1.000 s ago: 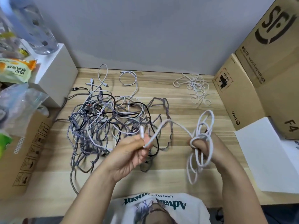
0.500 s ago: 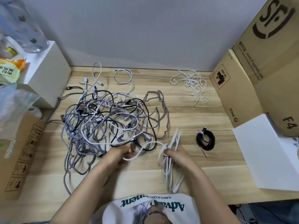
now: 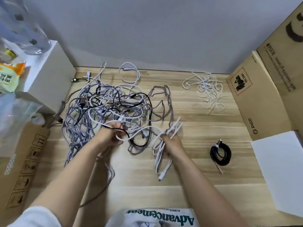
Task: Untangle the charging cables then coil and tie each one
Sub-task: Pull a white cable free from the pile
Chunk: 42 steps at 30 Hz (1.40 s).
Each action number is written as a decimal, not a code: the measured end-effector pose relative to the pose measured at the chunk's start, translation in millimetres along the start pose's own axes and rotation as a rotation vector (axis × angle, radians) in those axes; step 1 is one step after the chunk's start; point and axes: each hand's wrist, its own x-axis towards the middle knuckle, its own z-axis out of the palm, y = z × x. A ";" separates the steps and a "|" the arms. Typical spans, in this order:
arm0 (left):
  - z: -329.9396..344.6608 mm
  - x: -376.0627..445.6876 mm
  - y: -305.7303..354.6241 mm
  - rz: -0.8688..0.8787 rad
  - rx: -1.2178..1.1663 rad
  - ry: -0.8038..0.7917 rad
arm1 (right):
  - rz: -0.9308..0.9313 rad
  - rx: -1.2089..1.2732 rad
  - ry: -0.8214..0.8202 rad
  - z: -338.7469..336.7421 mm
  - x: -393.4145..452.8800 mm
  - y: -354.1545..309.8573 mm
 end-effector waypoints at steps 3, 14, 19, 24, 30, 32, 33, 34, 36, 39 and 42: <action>-2.0 4.4 6.2 -0.002 -0.085 0.056 | -0.001 0.050 0.019 -7.9 -1.3 -11.1; 9.4 -89.5 -17.5 -0.136 0.052 -0.058 | 0.070 -0.177 0.004 -71.3 -39.1 19.9; 46.3 -115.2 0.9 0.010 -0.086 -0.230 | -0.060 -0.500 -0.173 -74.9 -57.8 11.7; 73.0 -131.6 18.8 0.175 -0.171 -0.238 | -0.317 -0.710 -0.240 -78.5 -82.6 -14.2; 77.4 -150.7 37.0 0.429 -0.466 -0.218 | -0.520 -0.189 -0.725 -66.7 -121.4 -40.3; 70.8 -149.9 38.7 0.476 -0.525 -0.144 | -0.516 -0.025 -0.744 -61.3 -127.6 -40.3; 66.4 -149.0 37.4 0.497 -0.517 -0.101 | -0.519 0.047 -0.753 -59.3 -131.4 -40.4; 62.8 -147.2 35.0 0.507 -0.506 -0.065 | -0.512 0.106 -0.757 -58.0 -133.4 -39.7; 57.2 -146.2 30.3 0.522 -0.491 -0.036 | -0.502 0.178 -0.767 -55.4 -136.4 -40.0; 58.4 -146.3 25.0 0.562 -0.471 -0.023 | -0.496 0.181 -0.792 -51.2 -140.2 -42.0; 61.8 -144.4 24.1 0.636 -0.296 0.142 | -0.466 0.263 -0.828 -47.9 -145.3 -46.6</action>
